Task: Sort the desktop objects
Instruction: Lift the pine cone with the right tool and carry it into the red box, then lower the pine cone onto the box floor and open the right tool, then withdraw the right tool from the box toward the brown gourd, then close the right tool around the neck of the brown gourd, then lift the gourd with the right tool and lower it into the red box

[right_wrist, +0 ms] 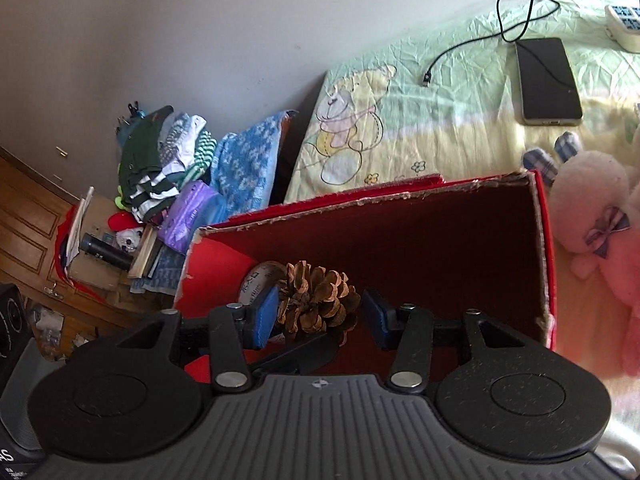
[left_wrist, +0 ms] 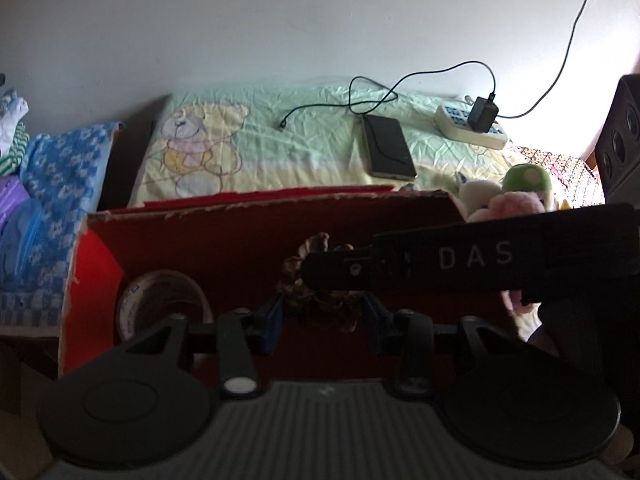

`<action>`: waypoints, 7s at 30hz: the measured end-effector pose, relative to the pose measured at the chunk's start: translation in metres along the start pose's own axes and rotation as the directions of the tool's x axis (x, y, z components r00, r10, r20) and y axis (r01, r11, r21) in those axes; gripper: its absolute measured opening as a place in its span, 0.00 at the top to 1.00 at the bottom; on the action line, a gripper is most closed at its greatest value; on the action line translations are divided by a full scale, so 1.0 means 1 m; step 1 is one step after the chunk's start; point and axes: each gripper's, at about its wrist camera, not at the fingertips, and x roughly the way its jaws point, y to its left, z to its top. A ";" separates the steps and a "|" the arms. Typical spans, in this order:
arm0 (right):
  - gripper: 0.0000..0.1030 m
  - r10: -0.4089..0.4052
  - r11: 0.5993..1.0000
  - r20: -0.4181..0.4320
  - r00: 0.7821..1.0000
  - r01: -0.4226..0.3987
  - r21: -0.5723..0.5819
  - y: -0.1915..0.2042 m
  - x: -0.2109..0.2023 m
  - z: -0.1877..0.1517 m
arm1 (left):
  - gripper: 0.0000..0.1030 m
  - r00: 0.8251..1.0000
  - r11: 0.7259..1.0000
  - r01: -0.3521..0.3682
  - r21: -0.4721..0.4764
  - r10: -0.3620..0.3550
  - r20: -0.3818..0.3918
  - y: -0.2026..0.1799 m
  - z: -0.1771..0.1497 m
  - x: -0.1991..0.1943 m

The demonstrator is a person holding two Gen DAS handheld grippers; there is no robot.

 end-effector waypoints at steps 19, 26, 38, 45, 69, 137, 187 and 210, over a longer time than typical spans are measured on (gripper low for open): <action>0.51 -0.093 0.972 -0.131 0.987 0.119 0.202 -0.029 0.083 0.005 | 0.63 0.952 0.991 -0.020 -0.132 -0.022 -0.305 0.055 0.013 0.075; 0.47 0.004 0.982 -0.187 0.982 0.031 0.184 -0.025 0.089 0.004 | 0.55 0.954 0.991 -0.052 -0.123 0.013 -0.299 0.052 0.012 0.074; 0.47 -0.009 0.984 -0.088 0.996 0.025 0.178 -0.033 0.070 0.010 | 0.54 0.958 0.989 -0.082 -0.127 0.043 -0.282 0.055 0.011 0.070; 0.47 0.009 0.981 -0.085 0.996 0.008 0.196 -0.037 0.068 0.014 | 0.50 0.965 0.984 -0.089 -0.157 0.046 -0.258 0.057 0.012 0.070; 0.46 0.031 0.980 -0.140 0.990 -0.003 0.200 -0.028 0.081 0.016 | 0.52 0.953 0.984 -0.171 -0.044 0.154 -0.261 0.039 0.010 0.070; 0.55 0.277 0.945 -0.179 0.944 -0.301 -0.126 -0.061 -0.076 -0.133 | 0.37 0.994 0.985 -0.095 -0.146 0.087 -0.059 -0.093 -0.174 -0.051; 0.68 0.178 0.964 -0.031 0.984 -0.168 0.206 -0.147 -0.150 -0.147 | 0.63 0.989 0.983 0.139 0.123 -0.130 -0.075 -0.196 -0.146 -0.017; 0.68 0.117 0.982 0.054 0.992 -0.107 -0.156 -0.014 -0.078 -0.028 | 0.63 0.987 0.993 0.086 0.079 -0.096 0.131 -0.078 -0.024 -0.052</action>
